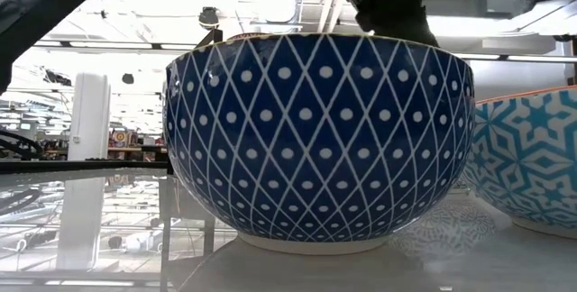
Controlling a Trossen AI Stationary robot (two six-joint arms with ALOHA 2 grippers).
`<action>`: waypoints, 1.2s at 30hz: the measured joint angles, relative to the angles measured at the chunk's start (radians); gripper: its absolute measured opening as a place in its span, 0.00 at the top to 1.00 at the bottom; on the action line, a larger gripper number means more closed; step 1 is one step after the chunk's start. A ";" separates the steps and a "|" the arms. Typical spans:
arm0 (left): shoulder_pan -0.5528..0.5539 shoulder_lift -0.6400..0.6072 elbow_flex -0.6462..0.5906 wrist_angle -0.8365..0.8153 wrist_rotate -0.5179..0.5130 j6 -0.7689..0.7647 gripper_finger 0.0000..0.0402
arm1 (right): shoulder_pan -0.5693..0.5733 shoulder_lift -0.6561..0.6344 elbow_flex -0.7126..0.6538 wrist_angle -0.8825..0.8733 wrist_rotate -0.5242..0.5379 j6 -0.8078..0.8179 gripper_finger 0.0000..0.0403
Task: Place and stack bowls onto a shelf
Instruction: Stack the patterned red bowl on top of the patterned blue bowl on the shelf
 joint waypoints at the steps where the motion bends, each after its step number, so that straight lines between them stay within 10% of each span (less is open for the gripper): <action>1: 0.001 0.000 0.000 0.004 0.013 0.033 0.76 | 0.007 0.000 0.000 0.000 0.000 0.000 0.91; 10: -0.005 0.001 -0.018 -0.008 -0.018 0.164 0.45 | 0.091 0.004 0.000 -0.003 0.001 0.076 0.91; 18: -0.007 0.005 -0.021 -0.071 -0.053 0.228 0.46 | 0.140 0.001 0.000 -0.117 0.068 0.328 0.93; 36: -0.029 0.075 -0.024 -0.057 -0.118 0.494 0.46 | 0.188 -0.019 0.019 -0.113 0.128 0.316 0.93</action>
